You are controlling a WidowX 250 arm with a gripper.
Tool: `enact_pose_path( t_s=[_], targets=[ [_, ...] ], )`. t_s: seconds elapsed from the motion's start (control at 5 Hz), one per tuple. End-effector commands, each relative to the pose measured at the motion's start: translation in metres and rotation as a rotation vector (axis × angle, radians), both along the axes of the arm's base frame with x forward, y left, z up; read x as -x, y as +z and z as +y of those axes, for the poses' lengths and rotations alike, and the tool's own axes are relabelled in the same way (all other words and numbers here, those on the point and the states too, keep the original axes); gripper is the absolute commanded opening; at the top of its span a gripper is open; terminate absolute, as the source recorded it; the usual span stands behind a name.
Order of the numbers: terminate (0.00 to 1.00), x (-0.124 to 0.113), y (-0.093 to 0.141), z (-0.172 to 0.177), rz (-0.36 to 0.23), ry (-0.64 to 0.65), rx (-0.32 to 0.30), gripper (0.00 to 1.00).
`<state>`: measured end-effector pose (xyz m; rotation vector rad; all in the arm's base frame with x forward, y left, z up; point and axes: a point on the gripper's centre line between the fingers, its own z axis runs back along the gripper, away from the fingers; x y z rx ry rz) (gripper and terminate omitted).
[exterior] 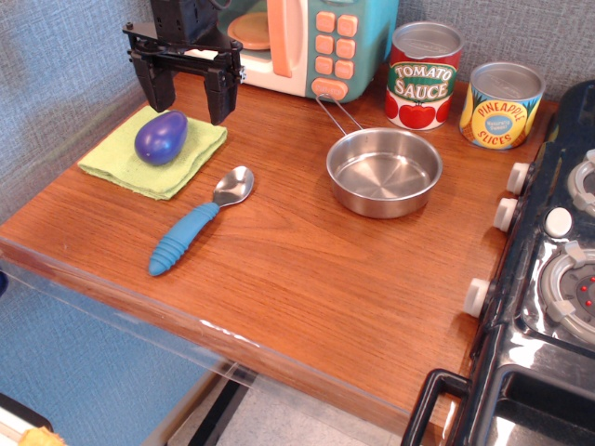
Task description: PLACE THE SPOON NEAR STOVE
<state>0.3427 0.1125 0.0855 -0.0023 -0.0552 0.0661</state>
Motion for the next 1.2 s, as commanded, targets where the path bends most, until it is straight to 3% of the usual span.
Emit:
enact_pose_path(
  t_s=[0.0, 0.4, 0.6, 1.0],
  targets=[
    [0.0, 0.0, 0.0, 0.0, 0.0, 0.0, 0.0, 1.0],
    [0.0, 0.029, -0.017, -0.012, 0.058, 0.021, 0.012, 1.0],
    [0.0, 0.056, -0.025, -0.013, 0.091, 0.015, 0.007, 1.0],
    [0.0, 0.063, -0.054, -0.019, 0.112, -0.007, -0.04, 1.0]
  ],
)
